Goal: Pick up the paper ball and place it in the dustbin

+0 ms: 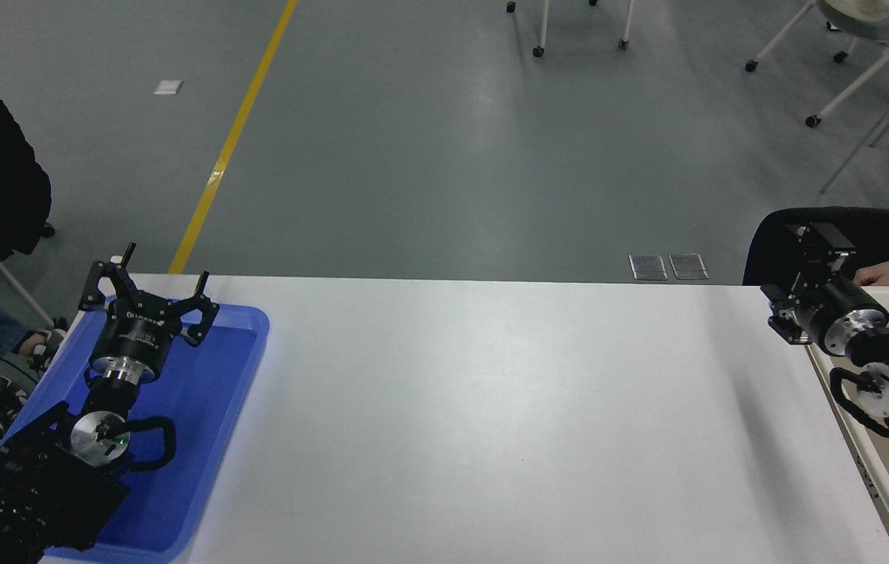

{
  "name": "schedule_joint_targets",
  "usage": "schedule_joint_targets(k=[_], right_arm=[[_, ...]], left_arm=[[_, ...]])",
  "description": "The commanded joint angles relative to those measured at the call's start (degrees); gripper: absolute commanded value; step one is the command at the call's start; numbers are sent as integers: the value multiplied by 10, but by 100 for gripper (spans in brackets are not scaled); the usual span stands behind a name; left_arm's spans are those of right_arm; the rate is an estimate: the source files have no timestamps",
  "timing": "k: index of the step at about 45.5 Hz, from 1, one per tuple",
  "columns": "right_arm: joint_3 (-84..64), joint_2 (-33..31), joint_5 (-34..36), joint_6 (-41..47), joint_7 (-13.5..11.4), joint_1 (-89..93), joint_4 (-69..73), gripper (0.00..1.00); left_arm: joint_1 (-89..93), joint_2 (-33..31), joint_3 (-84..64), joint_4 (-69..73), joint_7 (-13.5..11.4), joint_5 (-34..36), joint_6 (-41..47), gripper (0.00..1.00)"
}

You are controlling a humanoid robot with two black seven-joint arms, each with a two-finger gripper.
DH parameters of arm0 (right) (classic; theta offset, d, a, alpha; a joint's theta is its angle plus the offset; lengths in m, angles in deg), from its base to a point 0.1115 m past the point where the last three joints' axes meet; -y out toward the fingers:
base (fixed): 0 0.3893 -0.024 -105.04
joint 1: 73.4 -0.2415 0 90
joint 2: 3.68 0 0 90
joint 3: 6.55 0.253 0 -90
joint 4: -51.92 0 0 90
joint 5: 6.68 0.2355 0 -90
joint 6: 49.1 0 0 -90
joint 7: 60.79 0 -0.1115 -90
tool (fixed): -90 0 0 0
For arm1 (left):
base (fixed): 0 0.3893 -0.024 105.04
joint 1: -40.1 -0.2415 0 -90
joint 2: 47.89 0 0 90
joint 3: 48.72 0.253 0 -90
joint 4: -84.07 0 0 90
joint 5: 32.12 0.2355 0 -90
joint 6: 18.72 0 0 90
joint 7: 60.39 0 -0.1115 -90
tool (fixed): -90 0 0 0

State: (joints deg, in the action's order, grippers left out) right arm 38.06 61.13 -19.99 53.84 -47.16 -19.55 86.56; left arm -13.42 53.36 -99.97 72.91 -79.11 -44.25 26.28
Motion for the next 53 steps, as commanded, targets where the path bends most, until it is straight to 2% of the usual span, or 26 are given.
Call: schedule_joint_targets(k=[1,9,26,53], right_arm=[[47,49,101,67,0,22,45,100],[49,80,131,137,2,48,31,100],[50,80,137,248,2,79,-58,100],[49,72,144,267,2,86,-83,100]], left_arm=[[0,0,0,0,0,0,0,100],[0,0,0,0,0,0,0,100],[0,0,0,0,0,0,0,100],[0,0,0,0,0,0,0,100]])
